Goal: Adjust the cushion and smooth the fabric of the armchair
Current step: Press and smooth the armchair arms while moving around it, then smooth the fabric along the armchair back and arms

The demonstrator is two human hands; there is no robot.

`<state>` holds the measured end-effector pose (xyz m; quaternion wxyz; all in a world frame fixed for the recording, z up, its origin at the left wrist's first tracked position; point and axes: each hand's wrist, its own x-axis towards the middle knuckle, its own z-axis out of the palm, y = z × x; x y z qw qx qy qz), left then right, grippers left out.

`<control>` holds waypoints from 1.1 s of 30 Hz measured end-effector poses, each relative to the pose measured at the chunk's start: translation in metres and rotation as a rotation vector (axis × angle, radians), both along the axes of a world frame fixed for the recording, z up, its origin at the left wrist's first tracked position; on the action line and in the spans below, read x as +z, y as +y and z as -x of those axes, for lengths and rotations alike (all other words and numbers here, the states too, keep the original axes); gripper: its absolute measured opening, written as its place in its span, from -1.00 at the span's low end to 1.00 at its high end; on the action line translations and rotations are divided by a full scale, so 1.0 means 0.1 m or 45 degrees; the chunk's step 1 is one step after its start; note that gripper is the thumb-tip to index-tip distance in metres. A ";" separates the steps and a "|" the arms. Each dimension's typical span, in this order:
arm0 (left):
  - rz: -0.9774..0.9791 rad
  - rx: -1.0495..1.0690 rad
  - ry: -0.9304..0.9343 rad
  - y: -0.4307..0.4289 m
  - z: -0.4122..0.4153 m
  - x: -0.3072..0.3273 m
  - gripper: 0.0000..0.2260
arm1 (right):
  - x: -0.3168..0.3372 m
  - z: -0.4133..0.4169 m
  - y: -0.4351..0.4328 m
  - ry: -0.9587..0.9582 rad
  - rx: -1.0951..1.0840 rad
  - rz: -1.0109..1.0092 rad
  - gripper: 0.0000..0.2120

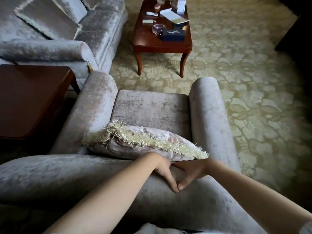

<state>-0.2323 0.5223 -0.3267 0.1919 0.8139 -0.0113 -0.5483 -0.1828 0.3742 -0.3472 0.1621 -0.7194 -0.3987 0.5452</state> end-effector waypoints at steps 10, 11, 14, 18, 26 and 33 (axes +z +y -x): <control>-0.066 -0.158 0.135 -0.06 -0.22 -0.10 0.00 | -0.12 -0.12 0.04 -0.118 0.081 -0.107 0.00; -0.060 -0.155 0.150 -0.06 -0.26 -0.09 0.00 | -0.11 -0.16 0.04 -0.114 0.082 -0.094 0.00; -0.041 -0.034 0.071 -0.04 -0.36 -0.02 0.01 | -0.08 -0.37 0.00 -0.007 0.046 0.083 0.00; 0.029 0.124 -0.177 -0.15 -0.45 0.07 -0.02 | 0.10 -0.75 -0.21 -0.011 -0.039 0.362 -0.13; 0.116 0.190 -0.222 -0.25 -0.51 -0.03 -0.02 | 0.11 -0.91 -0.26 -0.217 0.132 0.543 0.10; 0.116 0.226 -0.260 0.09 -0.34 0.08 -0.01 | 0.27 -0.84 0.43 -0.313 0.561 0.556 0.31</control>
